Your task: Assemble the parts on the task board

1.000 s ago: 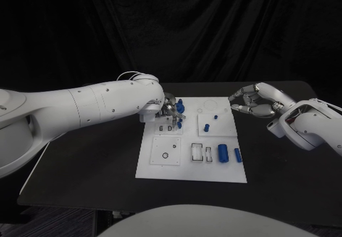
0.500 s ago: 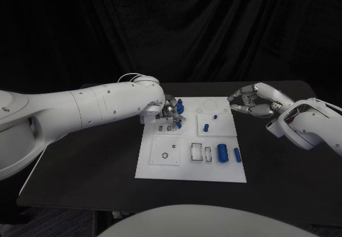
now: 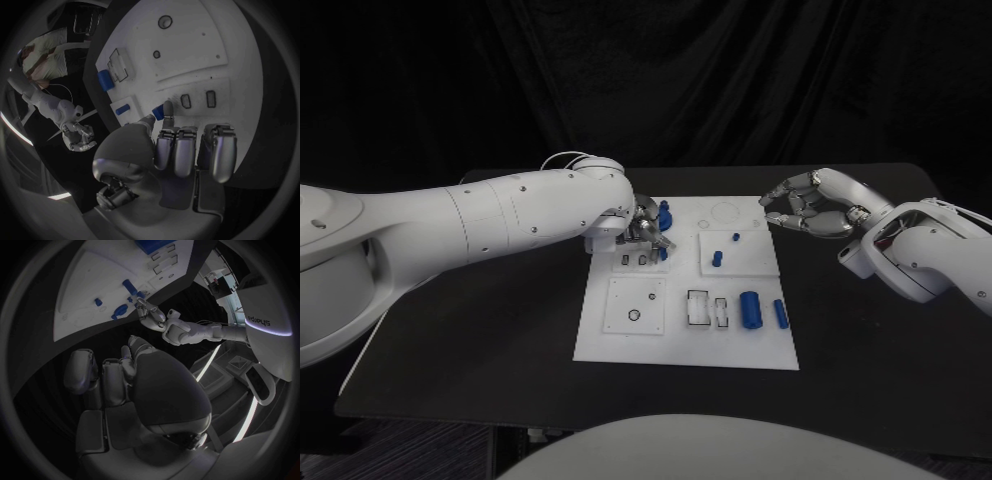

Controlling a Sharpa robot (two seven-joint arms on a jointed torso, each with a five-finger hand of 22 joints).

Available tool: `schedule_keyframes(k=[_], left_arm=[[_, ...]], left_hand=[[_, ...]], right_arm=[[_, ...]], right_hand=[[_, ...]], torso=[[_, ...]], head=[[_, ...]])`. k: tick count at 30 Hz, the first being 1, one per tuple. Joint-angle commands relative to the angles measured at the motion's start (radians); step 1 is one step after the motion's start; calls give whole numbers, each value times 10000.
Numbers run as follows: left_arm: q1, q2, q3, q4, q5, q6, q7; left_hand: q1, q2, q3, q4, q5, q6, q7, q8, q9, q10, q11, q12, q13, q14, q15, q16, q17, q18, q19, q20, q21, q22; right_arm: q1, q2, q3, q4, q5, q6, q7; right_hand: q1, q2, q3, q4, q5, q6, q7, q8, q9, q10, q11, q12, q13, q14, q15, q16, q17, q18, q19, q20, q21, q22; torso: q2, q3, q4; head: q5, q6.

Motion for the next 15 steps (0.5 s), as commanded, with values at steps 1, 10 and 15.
schedule_keyframes(k=[1, 10, 15], left_arm=[[-20, 25, 12, 11, 9, 174, 142], [-29, 11, 13, 18, 9, 160, 133], [-30, -19, 13, 17, 9, 128, 117]], left_hand=[[132, 8, 94, -133, 72, 96, -3, -96, 29, 1019, -26, 36, 2632, 1057, -38, 26, 2633, 115, -31, -18, -69, 898], [215, -129, 668, -618, 404, 233, -37, -412, 171, 1019, -62, 36, 2632, 1057, -72, 26, 2633, 113, -14, -54, -89, 915], [139, -325, 1450, -1058, 1021, 319, -53, -683, 340, 1019, -79, 36, 2632, 1057, -88, 26, 2633, 118, -13, -78, -113, 917]], right_arm=[[-27, 9, 7, -18, 6, 126, -177], [-27, 31, 7, -54, 6, 217, -212], [-27, 27, 7, -68, 6, 271, -240]], right_hand=[[44, -7, -12, 59, -16, -4, 61, -23, -13, -95, 30, -88, -55, -7, 57, -94, -38, 28, -34, 37, -56, 776], [48, -1, -4, 67, -19, -1, 66, -24, -19, -163, 37, -133, -139, -27, 63, -137, -86, 41, -57, 44, -109, 751], [29, 15, 1, 98, -21, -1, 76, -28, -30, -196, 46, -165, -190, -43, 72, -172, -126, 52, -76, 54, -156, 729]], torso=[[4, 2, -5], [9, 0, 4], [12, 0, 9]], head=[[-7, 2], [-6, 2], [-13, 2]])
